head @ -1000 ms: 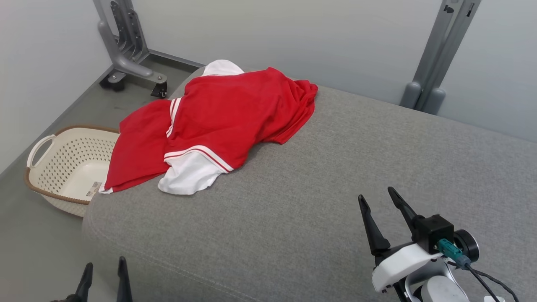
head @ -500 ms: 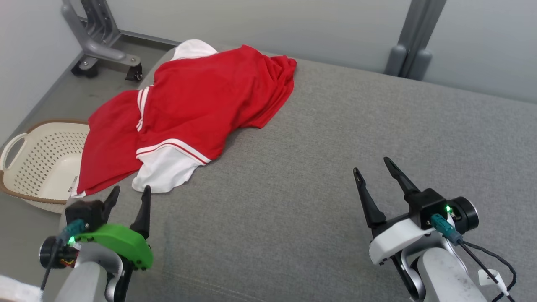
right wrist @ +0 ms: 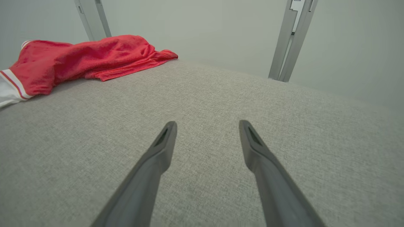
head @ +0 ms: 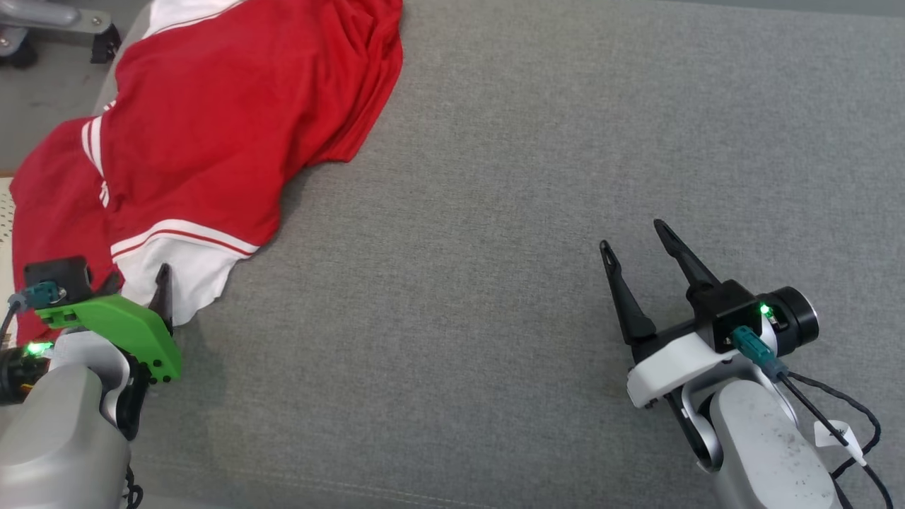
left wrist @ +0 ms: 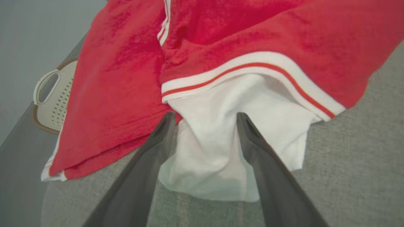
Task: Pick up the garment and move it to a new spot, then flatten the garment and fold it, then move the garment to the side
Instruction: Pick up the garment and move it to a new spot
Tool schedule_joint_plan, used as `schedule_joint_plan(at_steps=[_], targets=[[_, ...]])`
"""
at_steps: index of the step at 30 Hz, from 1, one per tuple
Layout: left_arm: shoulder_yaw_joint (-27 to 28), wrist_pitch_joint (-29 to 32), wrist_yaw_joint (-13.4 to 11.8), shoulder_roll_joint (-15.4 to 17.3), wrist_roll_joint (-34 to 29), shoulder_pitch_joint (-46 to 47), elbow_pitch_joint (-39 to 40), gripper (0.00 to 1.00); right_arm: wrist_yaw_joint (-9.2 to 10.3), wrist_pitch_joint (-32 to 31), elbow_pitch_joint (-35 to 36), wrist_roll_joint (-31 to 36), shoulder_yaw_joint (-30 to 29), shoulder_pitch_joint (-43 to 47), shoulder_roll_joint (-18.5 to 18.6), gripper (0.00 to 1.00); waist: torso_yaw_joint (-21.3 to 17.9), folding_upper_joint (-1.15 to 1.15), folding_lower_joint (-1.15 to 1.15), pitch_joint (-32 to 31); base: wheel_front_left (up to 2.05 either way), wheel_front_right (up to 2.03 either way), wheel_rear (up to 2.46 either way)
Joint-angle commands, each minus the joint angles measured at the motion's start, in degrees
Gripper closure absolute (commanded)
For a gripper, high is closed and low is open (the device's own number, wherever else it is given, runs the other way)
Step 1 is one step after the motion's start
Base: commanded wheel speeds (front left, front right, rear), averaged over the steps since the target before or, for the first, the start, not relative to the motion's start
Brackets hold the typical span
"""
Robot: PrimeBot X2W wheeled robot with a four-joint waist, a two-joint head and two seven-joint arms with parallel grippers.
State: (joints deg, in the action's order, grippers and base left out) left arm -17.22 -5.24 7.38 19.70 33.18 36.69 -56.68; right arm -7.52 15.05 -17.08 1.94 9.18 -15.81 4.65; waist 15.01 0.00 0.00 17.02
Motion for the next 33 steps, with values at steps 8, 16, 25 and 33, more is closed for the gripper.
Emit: schedule_joint_plan(at_steps=[8, 16, 25, 33], targets=[[-1.9, 0.2, 0.1, -0.5, 2.9, 1.7, -3.1, 1.00, 0.06, 0.2, -0.5, -0.9, -1.0, 1.7, -0.7, 0.00, -2.3, 0.00, 0.00, -0.1, 0.00, 0.00, 0.00], [-5.6, 0.5, 0.1, 3.7, 8.8, -0.1, 13.6, 1.00, 0.06, 0.2, -0.7, -2.4, -1.0, 4.1, -1.3, 0.00, -0.2, 0.00, 0.00, -5.1, 0.00, 0.00, 0.00], [-3.1, 7.1, -1.6, 11.5, 14.4, -1.3, 43.6, 1.00, 0.06, 0.2, -0.3, -5.0, -0.9, 5.6, -1.7, 0.00, -3.2, 0.00, 0.00, -9.0, 0.00, 0.00, 0.00], [-0.2, 15.7, -6.6, 15.3, 18.3, -0.1, 67.2, 1.00, 0.06, 0.2, 0.5, -7.9, -2.1, 7.9, -1.7, 0.00, -9.1, 0.00, 0.00, -10.4, 0.00, 0.00, 0.00]])
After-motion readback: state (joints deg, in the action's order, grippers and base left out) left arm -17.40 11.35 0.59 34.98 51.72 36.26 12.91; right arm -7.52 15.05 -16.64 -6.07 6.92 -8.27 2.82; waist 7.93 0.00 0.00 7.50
